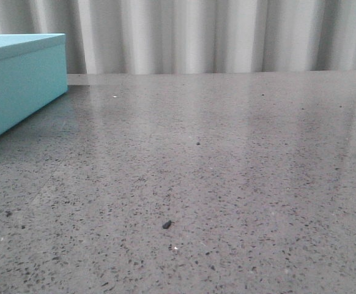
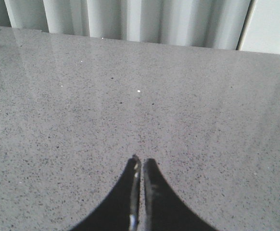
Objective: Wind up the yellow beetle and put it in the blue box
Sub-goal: 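Lower the car into the blue box and open the left gripper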
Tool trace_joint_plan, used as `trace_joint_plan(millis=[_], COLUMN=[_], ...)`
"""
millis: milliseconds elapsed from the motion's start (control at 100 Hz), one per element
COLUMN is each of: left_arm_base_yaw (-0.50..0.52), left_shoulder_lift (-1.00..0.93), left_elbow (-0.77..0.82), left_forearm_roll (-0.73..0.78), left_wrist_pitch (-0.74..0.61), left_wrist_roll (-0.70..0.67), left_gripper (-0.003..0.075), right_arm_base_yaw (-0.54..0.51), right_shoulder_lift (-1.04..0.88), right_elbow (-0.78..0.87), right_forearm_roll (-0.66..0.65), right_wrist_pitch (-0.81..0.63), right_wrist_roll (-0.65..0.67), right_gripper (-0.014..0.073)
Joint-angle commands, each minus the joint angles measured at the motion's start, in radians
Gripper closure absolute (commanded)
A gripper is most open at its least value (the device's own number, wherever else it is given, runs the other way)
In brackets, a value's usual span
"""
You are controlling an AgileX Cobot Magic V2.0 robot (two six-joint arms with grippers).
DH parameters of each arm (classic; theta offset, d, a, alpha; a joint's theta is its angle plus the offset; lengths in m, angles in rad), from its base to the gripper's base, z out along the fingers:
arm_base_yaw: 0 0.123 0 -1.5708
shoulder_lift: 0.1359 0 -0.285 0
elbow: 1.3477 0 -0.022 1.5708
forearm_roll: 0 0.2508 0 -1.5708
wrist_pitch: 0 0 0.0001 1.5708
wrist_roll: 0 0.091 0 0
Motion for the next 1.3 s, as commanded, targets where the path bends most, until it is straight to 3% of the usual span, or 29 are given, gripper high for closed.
trace_joint_plan(millis=[0,360,600,970,1290], left_arm_base_yaw=[0.001,0.001,0.001,0.001,0.001], left_shoulder_lift=[-0.110,-0.533,-0.815,-1.162,-1.216], left_elbow=[0.060,0.568,0.892,1.142,1.156], left_forearm_roll=[-0.042,-0.058,-0.083,-0.099,-0.099], left_wrist_pitch=[-0.120,-0.524,-0.739,-0.823,-0.760], left_wrist_roll=[0.016,0.016,0.016,0.016,0.014], left_gripper=[0.0741,0.0741,0.0741,0.0741,0.0741], right_arm_base_yaw=[0.002,0.002,0.002,0.002,0.002], right_shoulder_lift=[-0.031,-0.097,-0.097,-0.097,-0.097], right_elbow=[0.010,0.074,0.134,0.242,0.246], right_forearm_roll=[-0.035,-0.048,-0.048,-0.048,-0.048], right_wrist_pitch=[-0.098,-0.160,-0.317,-0.472,-0.453], right_wrist_roll=[-0.008,-0.008,-0.008,-0.008,-0.008], right_gripper=[0.0635,0.0635,0.0634,0.0635,0.0635])
